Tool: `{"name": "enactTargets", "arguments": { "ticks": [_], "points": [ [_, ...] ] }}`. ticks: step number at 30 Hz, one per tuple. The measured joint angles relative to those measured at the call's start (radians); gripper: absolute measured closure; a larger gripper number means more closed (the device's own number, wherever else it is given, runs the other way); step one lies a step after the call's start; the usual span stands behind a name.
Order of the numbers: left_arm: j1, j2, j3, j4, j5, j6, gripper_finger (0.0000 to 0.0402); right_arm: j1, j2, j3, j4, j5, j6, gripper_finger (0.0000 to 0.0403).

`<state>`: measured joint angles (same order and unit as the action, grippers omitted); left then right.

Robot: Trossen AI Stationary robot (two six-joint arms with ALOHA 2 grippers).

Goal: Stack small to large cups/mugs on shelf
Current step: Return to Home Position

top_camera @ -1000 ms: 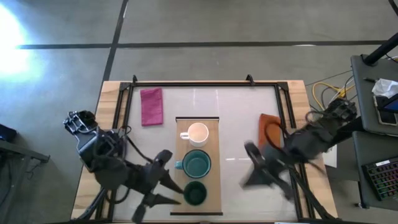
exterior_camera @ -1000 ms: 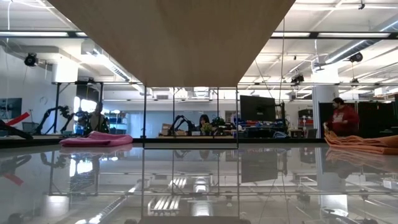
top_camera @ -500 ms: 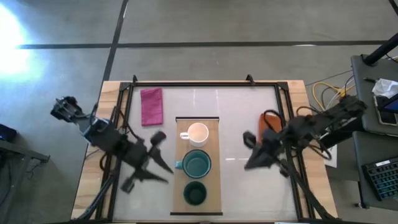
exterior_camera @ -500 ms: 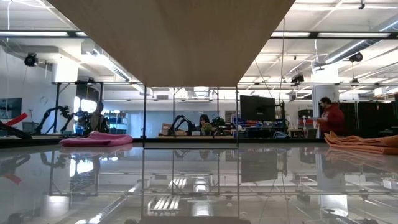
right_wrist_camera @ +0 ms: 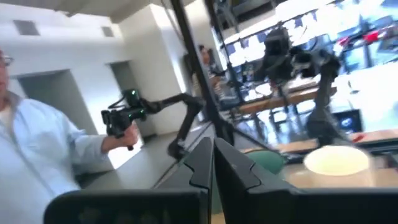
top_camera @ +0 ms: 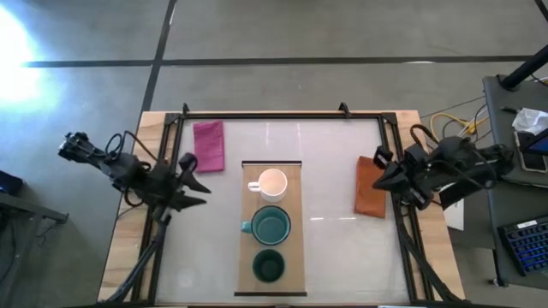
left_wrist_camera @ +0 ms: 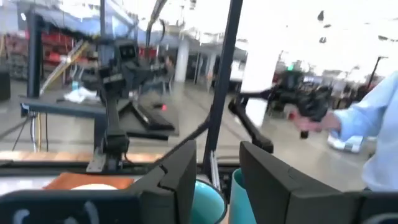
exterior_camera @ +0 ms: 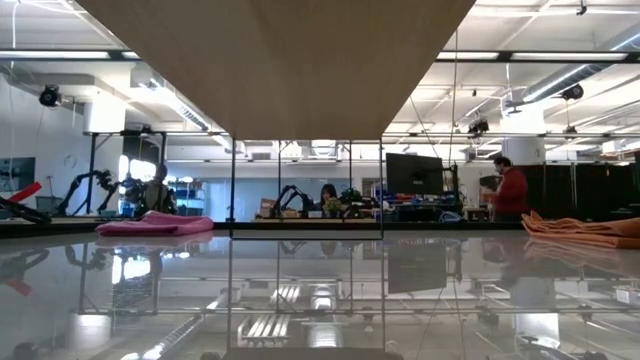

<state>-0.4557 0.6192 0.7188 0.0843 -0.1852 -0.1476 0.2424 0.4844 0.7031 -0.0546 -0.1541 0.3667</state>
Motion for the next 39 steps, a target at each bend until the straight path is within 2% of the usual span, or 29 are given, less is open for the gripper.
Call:
{"name": "enactTargets", "arguments": {
  "ticks": [4,7,11,15,18,20,24,26,30,32,39],
  "points": [
    [0.008,-0.128,-0.151,0.012,-0.007,-0.001,0.0292,-0.034,-0.105,-0.054,-0.045,0.027,-0.016,0.0394],
    [0.013,-0.257,-0.229,-0.026,-0.086,0.002,0.0292,-0.054,-0.176,-0.092,-0.069,0.060,0.006,0.0394],
    [0.013,-0.422,-0.275,-0.130,-0.197,0.011,0.0292,-0.067,-0.224,-0.146,-0.093,0.072,0.022,0.0394],
    [0.013,-0.595,-0.292,-0.222,-0.204,0.029,0.0292,-0.068,-0.284,-0.166,-0.114,0.109,0.018,0.0394],
    [0.013,-0.589,-0.290,-0.309,-0.177,0.012,0.0292,-0.067,-0.337,-0.196,-0.135,0.123,0.014,0.0394],
    [0.013,-0.580,-0.281,-0.303,-0.120,-0.017,0.0292,-0.066,-0.375,-0.219,-0.118,0.126,0.019,0.0394],
    [0.013,-0.588,-0.339,-0.293,-0.133,-0.044,0.0292,-0.066,-0.452,-0.295,-0.075,0.130,0.002,0.0394],
    [0.013,-0.591,-0.371,-0.241,-0.131,-0.041,0.0292,-0.066,-0.486,-0.338,-0.018,0.130,-0.014,0.0394],
    [0.016,-0.591,-0.437,-0.157,-0.142,-0.030,0.0292,-0.066,-0.473,-0.414,0.063,0.129,-0.006,0.0394],
    [0.016,-0.591,-0.488,-0.117,-0.184,-0.037,0.0292,-0.067,-0.470,-0.461,0.115,0.129,0.015,0.0394],
    [0.017,-0.592,-0.702,0.118,-0.190,-0.161,0.0292,-0.066,-0.484,-0.602,0.285,0.130,0.038,0.0394]
  ]
}}
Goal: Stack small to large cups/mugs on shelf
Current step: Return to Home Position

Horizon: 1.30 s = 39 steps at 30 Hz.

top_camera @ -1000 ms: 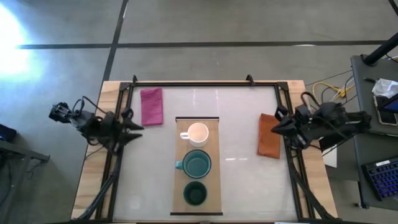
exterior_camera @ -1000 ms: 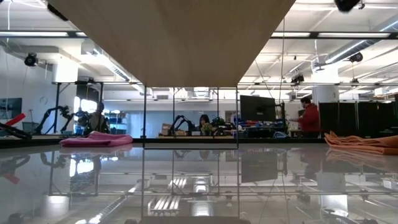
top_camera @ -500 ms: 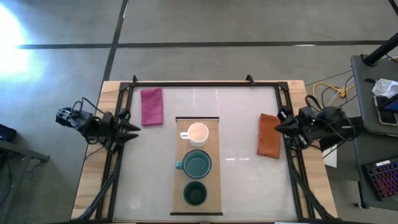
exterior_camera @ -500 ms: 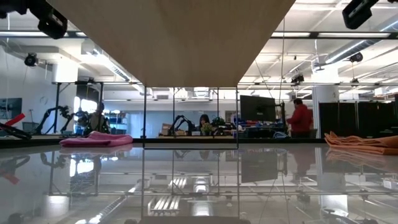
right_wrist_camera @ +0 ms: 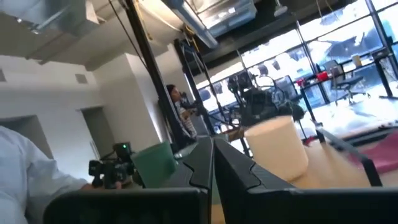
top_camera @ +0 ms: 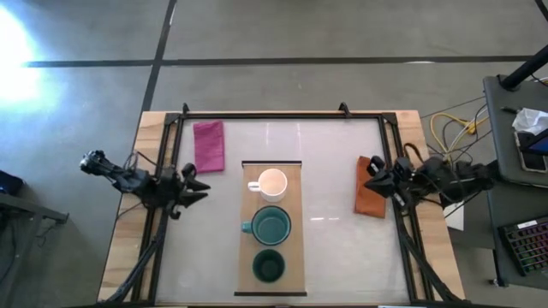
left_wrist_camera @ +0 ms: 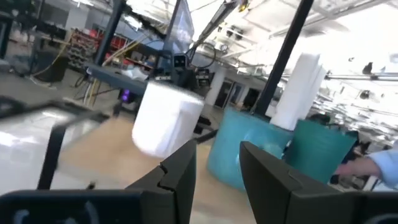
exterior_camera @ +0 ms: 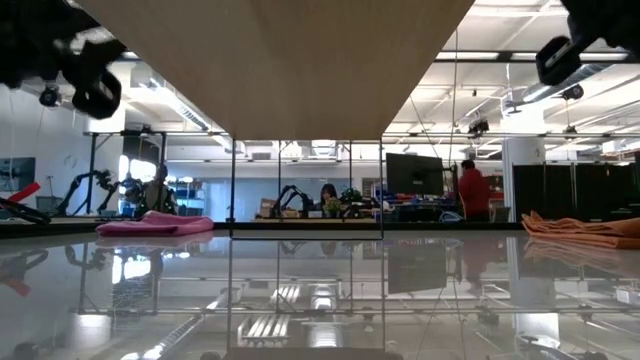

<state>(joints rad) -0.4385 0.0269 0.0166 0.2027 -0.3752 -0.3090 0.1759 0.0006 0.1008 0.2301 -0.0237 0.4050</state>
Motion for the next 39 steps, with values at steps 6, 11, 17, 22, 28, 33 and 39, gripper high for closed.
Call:
{"name": "enactTargets", "arguments": {
  "ticks": [6,11,17,22,28,33,39],
  "points": [
    [0.001,0.013,-0.008,-0.037,-0.004,-0.059,0.0292,-0.009,0.000,-0.084,0.044,0.007,0.052,0.0394],
    [0.001,0.000,-0.008,-0.072,-0.006,-0.105,0.0292,-0.047,0.000,-0.092,0.013,0.000,0.048,0.0394],
    [0.001,0.006,-0.009,-0.140,-0.008,-0.201,0.0292,-0.122,0.000,-0.092,-0.047,-0.061,-0.007,0.0394],
    [0.001,0.013,-0.009,-0.140,-0.008,-0.204,0.0292,-0.167,0.000,-0.092,-0.115,-0.062,-0.050,0.0394],
    [0.001,0.012,-0.010,-0.140,-0.008,-0.204,0.0292,-0.190,0.002,-0.092,-0.196,0.040,-0.081,0.0394],
    [0.001,0.014,-0.011,-0.136,-0.008,-0.208,0.0292,-0.190,0.018,-0.092,-0.215,0.090,-0.061,0.0394],
    [0.001,0.016,-0.011,-0.134,-0.008,-0.208,0.0292,-0.190,0.029,-0.091,-0.215,0.093,-0.058,0.0394]
  ]
}}
